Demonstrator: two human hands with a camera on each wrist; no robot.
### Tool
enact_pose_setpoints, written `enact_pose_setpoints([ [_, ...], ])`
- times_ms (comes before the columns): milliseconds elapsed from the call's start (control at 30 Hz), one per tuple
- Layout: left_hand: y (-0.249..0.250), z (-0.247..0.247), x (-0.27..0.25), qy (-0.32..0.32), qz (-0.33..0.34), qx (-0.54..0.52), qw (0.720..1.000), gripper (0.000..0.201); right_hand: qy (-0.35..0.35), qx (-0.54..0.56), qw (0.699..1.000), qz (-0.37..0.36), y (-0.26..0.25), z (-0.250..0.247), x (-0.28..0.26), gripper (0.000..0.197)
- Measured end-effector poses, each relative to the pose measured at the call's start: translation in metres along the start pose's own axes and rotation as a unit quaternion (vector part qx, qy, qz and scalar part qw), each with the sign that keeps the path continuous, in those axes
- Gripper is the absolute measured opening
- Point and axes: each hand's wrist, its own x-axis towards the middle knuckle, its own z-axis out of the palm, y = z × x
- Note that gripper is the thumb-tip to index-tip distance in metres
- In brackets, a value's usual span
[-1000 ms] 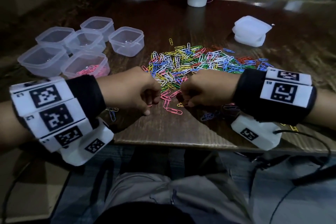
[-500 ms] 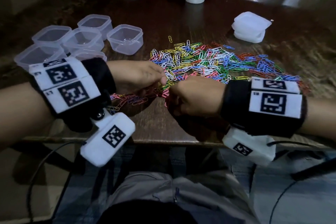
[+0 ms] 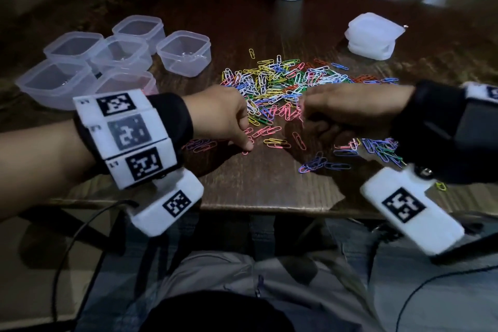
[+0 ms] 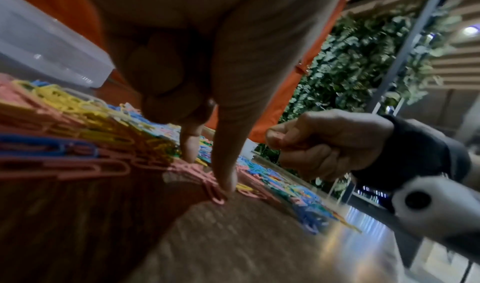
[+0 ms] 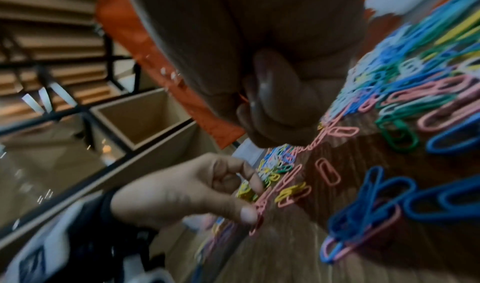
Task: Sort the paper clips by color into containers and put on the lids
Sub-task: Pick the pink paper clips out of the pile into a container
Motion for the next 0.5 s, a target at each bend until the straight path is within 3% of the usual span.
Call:
enact_pose_setpoints([
  [100, 0.001, 0.001, 0.002, 0.025, 0.023, 0.037, 0.999, 0.018, 0.019, -0.015, 1.0, -0.006, 0.002, -0.007, 0.002, 0.023],
  [200, -0.001, 0.0, 0.003, 0.014, 0.029, 0.043, 0.999, 0.014, 0.038, -0.152, 0.987, -0.044, -0.003, -0.003, 0.011, 0.027],
  [333, -0.005, 0.002, 0.004, -0.002, 0.037, 0.061, 0.997, 0.016, 0.042, -0.391, 0.911, -0.128, -0.017, 0.012, 0.023, 0.019],
  [433, -0.008, 0.002, 0.001, 0.015, 0.04, 0.07, 0.997, 0.021, 0.027, -0.472, 0.863, -0.177, -0.023, 0.021, 0.031, 0.011],
  [500, -0.015, -0.004, 0.0, 0.025, 0.048, 0.041, 0.998, 0.022, 0.021, -0.498, 0.844, -0.198, -0.022, 0.023, 0.039, 0.016],
])
